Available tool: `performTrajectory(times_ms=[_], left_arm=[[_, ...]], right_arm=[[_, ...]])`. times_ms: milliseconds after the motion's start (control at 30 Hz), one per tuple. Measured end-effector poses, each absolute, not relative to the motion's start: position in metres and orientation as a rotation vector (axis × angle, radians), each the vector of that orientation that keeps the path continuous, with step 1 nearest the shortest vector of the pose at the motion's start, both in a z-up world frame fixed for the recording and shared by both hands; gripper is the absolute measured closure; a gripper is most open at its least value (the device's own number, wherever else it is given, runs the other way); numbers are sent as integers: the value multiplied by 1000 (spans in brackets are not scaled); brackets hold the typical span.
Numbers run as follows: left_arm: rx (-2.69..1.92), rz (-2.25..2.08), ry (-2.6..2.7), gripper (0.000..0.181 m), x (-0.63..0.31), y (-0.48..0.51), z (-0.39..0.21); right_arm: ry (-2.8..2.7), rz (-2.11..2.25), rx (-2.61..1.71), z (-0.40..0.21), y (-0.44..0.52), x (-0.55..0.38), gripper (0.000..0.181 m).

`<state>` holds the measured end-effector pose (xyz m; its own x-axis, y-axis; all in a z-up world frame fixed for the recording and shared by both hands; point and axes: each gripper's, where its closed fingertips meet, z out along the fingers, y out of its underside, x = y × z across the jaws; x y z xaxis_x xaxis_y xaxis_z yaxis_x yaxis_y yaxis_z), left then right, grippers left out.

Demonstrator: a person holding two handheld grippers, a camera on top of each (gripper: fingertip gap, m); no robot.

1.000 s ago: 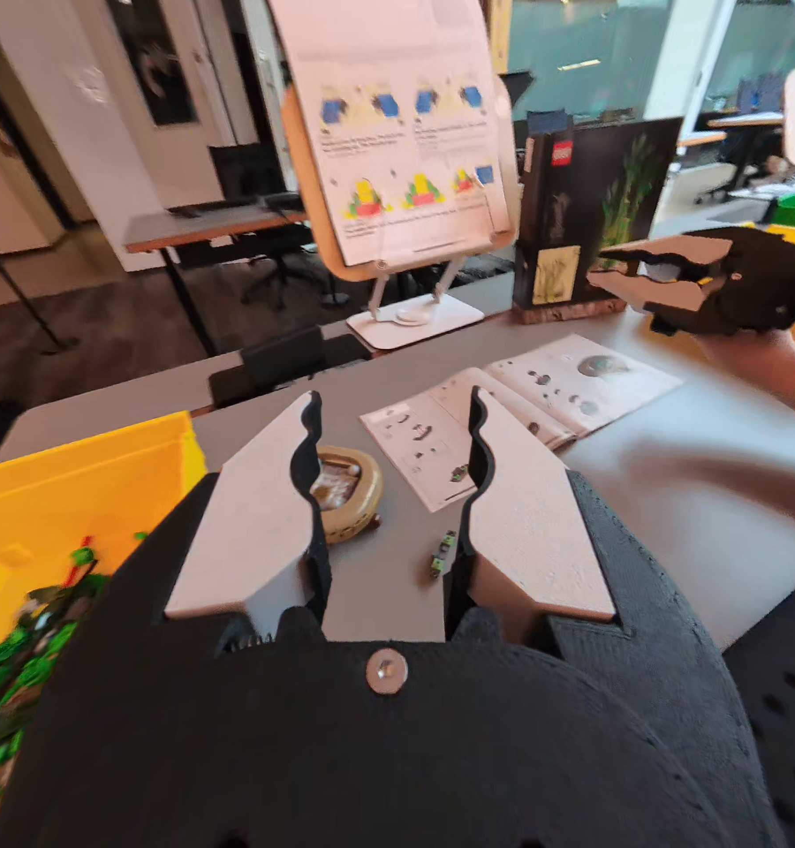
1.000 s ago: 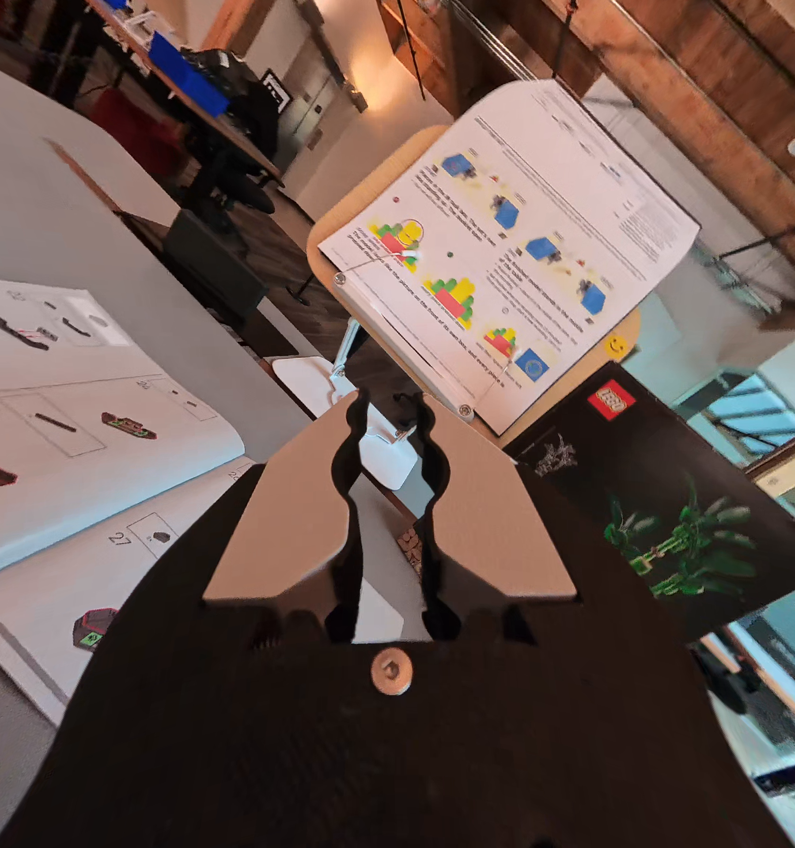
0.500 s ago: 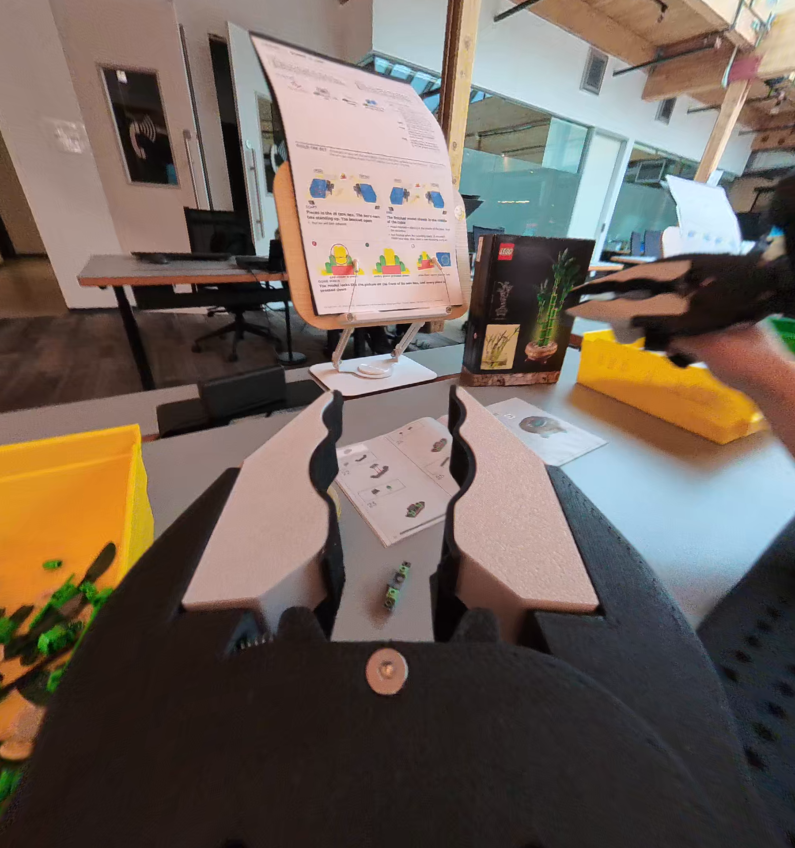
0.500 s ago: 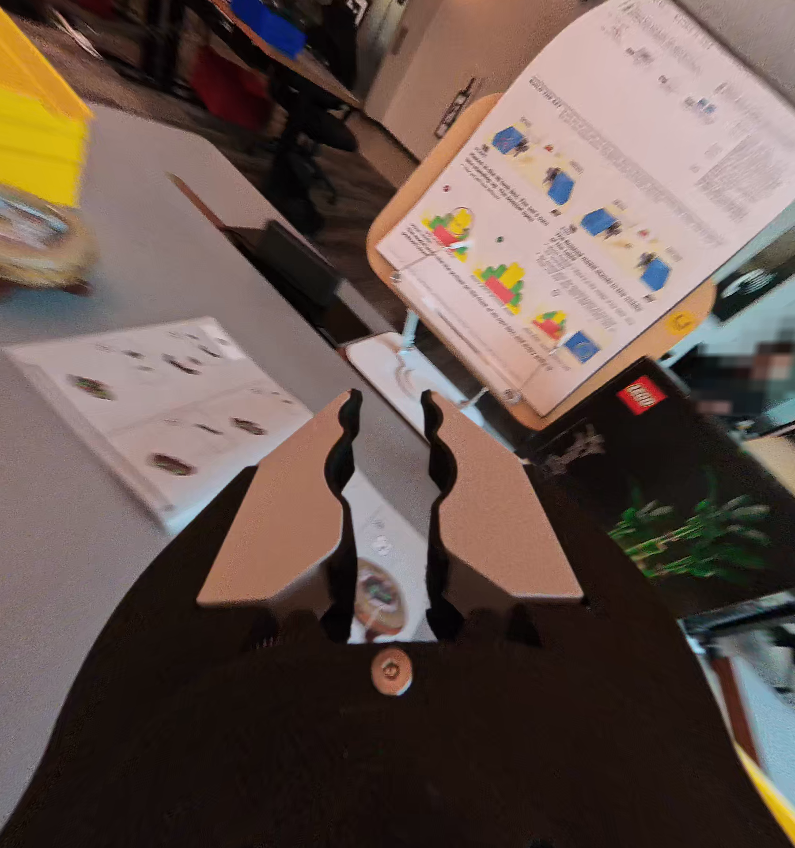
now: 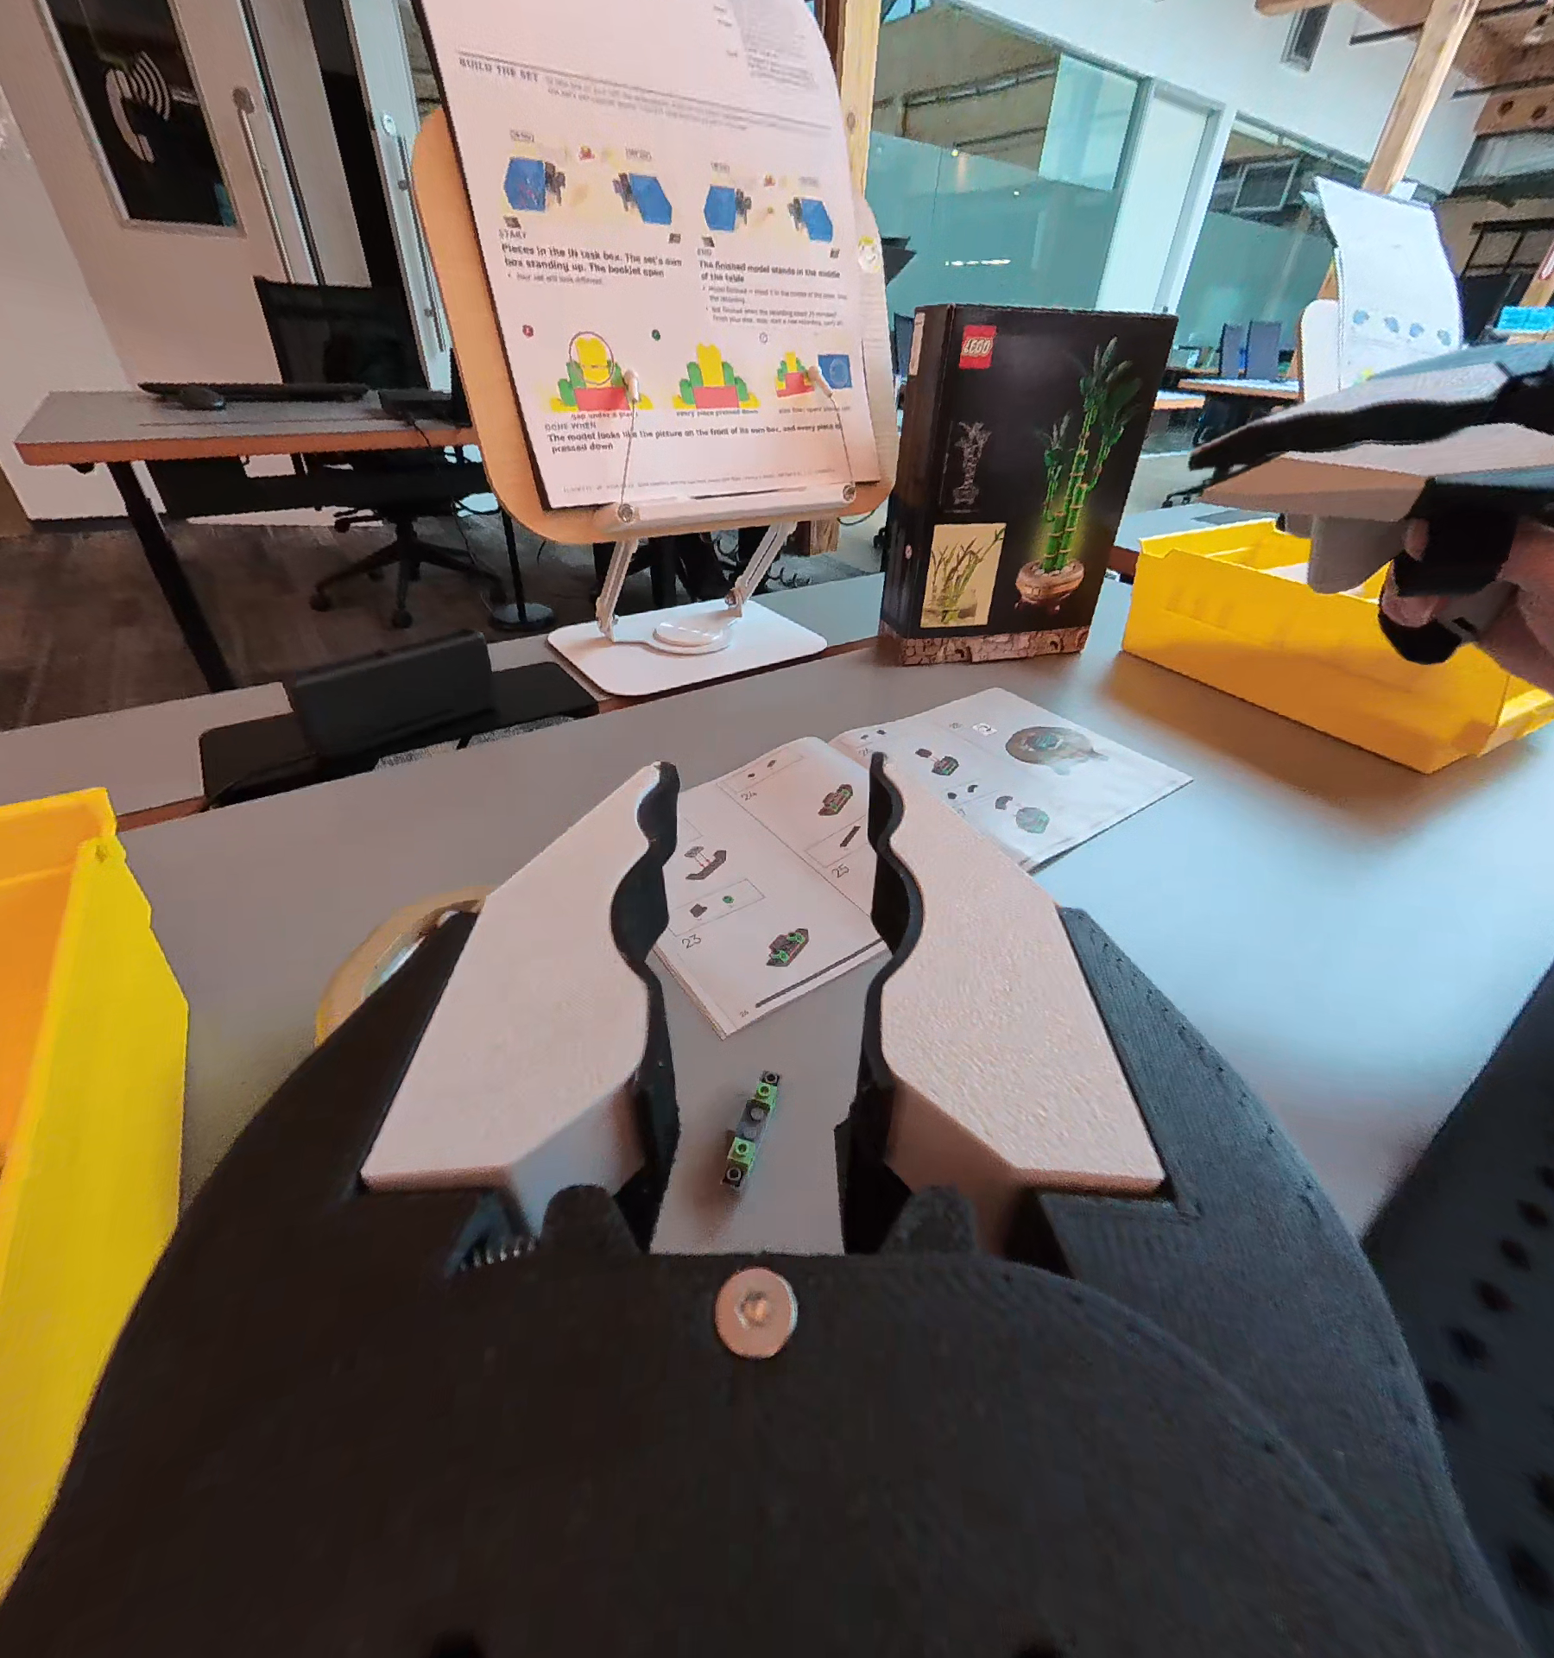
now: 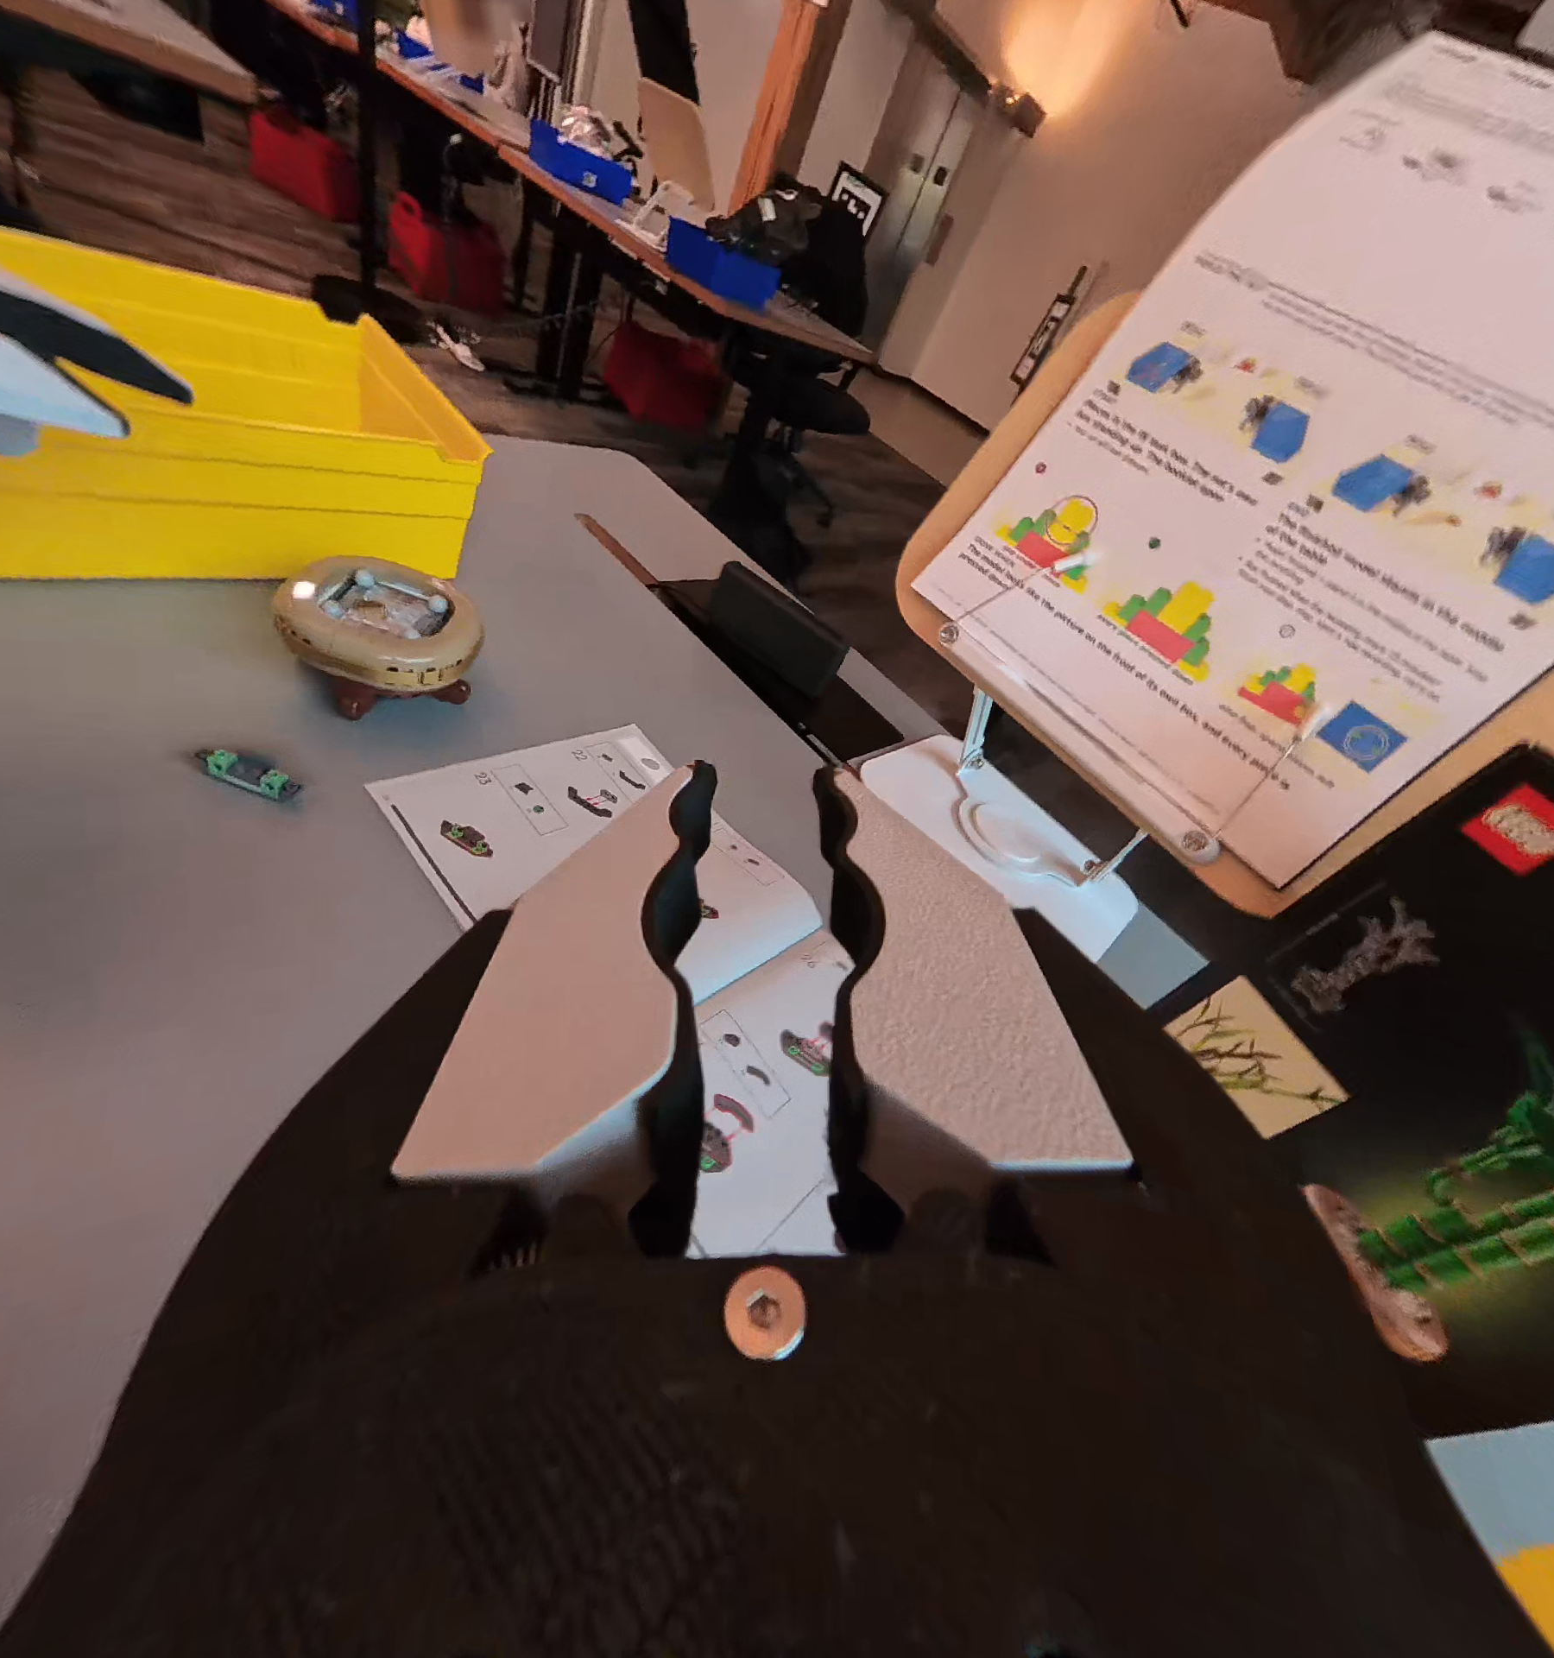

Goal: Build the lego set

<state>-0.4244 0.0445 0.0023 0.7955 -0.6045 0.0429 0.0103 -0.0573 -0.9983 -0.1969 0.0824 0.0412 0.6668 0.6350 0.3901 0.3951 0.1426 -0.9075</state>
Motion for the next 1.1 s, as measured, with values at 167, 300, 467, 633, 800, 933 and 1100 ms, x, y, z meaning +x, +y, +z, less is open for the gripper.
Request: performTrajectory(times_ms=[167,300,467,633,800,933,1100], left_arm=[[-1526,-573,474,140,-432,35,25],[-1526,-479,503,138,-450,26,54],[-1578,-344,451,134,-492,14,71],[-1669,-254,373,131,-538,0,57],[-1756,-111,278,132,-588,-14,39],[-1812,-93,244,133,-615,-15,32],[-1881,-61,272,135,-636,-7,37]], right_arm=[[-1007,96,-1410,79,83,-210,154],[-1028,41,-1366,121,94,-218,153],[-1067,-74,-1436,118,117,-198,152],[-1103,40,-1601,68,135,-168,156],[-1100,6,-1681,47,147,-146,156],[-1160,4,-1671,39,145,-154,156],[-1190,-3,-1669,37,142,-158,156]])
